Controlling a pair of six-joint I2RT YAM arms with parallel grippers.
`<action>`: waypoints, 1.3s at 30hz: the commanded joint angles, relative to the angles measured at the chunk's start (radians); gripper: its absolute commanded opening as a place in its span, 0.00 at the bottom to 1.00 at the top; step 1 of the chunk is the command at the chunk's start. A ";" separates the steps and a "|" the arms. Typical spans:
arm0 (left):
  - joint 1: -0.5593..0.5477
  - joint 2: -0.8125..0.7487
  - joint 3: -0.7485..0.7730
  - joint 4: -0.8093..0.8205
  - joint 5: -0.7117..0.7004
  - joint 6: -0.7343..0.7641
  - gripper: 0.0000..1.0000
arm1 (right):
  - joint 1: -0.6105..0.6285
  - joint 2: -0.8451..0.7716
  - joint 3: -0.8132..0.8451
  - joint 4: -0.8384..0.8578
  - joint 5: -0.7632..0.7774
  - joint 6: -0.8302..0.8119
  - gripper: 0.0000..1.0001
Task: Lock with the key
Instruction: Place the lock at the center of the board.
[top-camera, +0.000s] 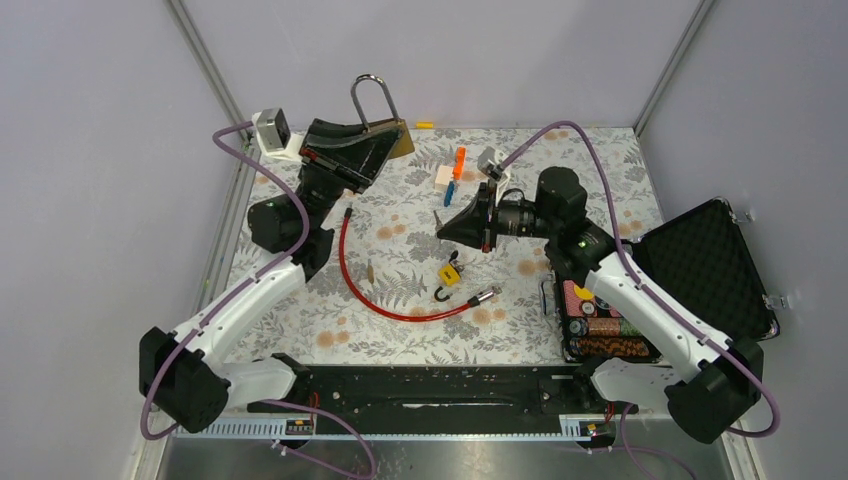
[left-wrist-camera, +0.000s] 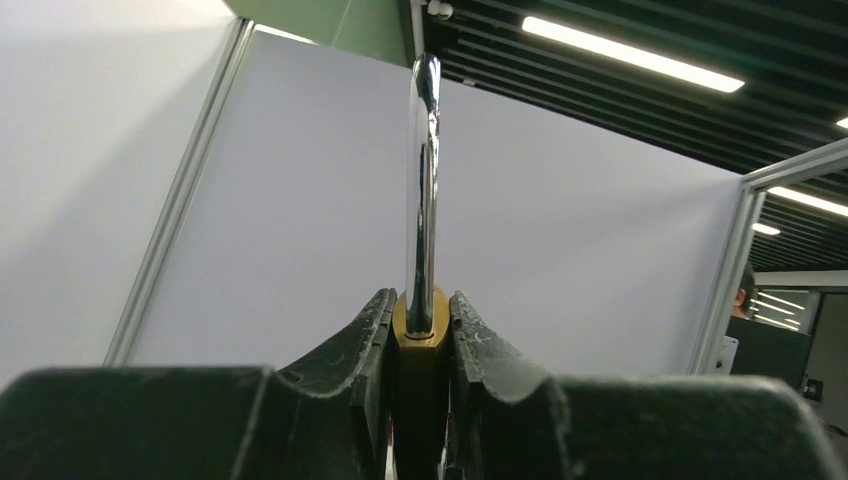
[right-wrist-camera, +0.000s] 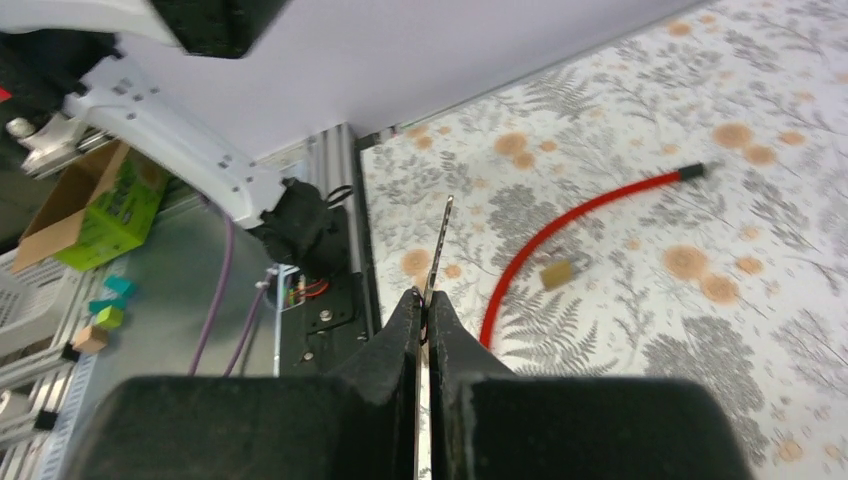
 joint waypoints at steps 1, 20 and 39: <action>0.001 -0.017 0.030 -0.155 -0.038 0.056 0.00 | -0.050 -0.028 -0.014 -0.010 0.174 0.064 0.00; -0.092 0.697 0.321 -0.601 -0.116 -0.087 0.00 | -0.357 0.258 -0.137 0.021 0.656 0.311 0.00; -0.127 1.088 0.606 -0.864 -0.103 -0.229 0.22 | -0.405 0.554 -0.067 -0.072 0.704 0.376 0.00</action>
